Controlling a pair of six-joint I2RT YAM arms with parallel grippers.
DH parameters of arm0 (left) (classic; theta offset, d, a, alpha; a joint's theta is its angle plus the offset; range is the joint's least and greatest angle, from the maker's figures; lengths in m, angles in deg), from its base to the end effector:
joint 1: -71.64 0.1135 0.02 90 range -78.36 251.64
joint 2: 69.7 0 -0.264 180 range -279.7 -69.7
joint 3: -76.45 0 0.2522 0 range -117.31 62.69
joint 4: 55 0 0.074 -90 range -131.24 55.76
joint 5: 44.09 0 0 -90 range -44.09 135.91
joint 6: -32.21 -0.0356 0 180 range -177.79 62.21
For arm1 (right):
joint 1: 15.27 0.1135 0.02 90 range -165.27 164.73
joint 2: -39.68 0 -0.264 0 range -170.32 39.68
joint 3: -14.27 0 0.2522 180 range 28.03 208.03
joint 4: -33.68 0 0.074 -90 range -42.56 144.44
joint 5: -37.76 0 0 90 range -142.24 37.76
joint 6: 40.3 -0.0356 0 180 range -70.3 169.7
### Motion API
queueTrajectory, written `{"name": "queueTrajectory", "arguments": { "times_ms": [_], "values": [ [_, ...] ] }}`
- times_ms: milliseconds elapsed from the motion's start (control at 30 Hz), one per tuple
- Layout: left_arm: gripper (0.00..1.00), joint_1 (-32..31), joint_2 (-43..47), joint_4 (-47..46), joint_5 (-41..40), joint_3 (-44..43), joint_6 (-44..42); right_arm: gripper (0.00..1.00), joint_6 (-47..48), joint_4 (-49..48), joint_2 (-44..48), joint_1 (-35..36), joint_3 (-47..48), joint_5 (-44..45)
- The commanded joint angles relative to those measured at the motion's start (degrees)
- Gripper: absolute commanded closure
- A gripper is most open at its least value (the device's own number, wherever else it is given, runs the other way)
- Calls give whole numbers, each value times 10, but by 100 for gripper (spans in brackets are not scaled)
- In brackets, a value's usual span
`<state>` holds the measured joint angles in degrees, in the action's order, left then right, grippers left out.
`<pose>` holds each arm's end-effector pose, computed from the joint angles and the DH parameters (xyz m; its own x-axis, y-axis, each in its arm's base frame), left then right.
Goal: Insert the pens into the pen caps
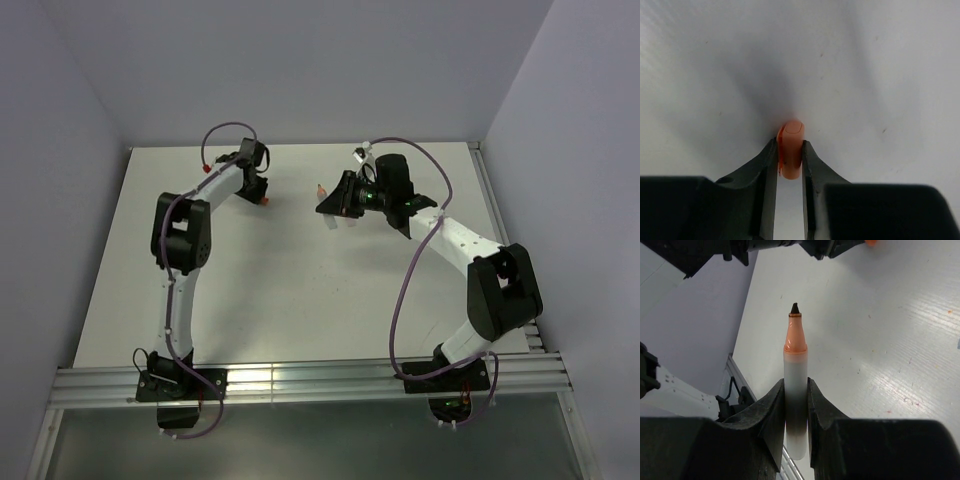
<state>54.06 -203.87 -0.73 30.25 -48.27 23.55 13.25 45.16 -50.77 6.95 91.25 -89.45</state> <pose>0.4802 -0.1421 0.1644 -0.3036 -0.9024 -0.3059 -0.8184 0.4114 -0.4013 0.3253 0.1561 0.2756 -0.7946 0.1865 -0.5778 -0.4185 0.5210 0.7439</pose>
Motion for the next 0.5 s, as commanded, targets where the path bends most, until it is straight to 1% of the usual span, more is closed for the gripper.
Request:
{"name": "queueTrajectory", "arguments": {
  "times_ms": [0, 67, 100, 167, 200, 233, 300, 333, 367, 400, 467],
  "values": [
    [100, 5, 107, -93, 68, 114, -78, 100, 7, -12, 7, -2, 12, -20],
    [100, 14, 156, -157, 103, 175, -99, 100, 4, -13, -1, 7, 22, -31],
    [100, 18, 207, -228, 147, 241, -112, 100, -5, -18, -3, 12, 23, -44],
    [100, 28, 260, -298, 183, 308, -120, 100, -15, -32, -11, 24, 33, -56],
    [100, 33, 313, -371, 200, 370, -122, 100, -27, -45, -13, 29, 35, -67],
    [100, 37, 338, -399, 233, 397, -122, 100, -31, -49, -15, 34, 42, -73],
    [100, 51, 397, -468, 267, 455, -124, 100, -45, -62, -20, 45, 47, -85],
    [100, 57, 412, -502, 303, 467, -123, 100, -49, -67, -22, 48, 52, -89],
    [100, 67, 434, -521, 321, 477, -124, 100, -56, -71, -23, 54, 55, -92],
    [100, 71, 443, -568, 344, 497, -124, 100, -66, -81, -27, 57, 59, -101],
    [100, 85, 460, -604, 404, 514, -116, 100, -78, -91, -34, 64, 70, -106]
  ]
}}
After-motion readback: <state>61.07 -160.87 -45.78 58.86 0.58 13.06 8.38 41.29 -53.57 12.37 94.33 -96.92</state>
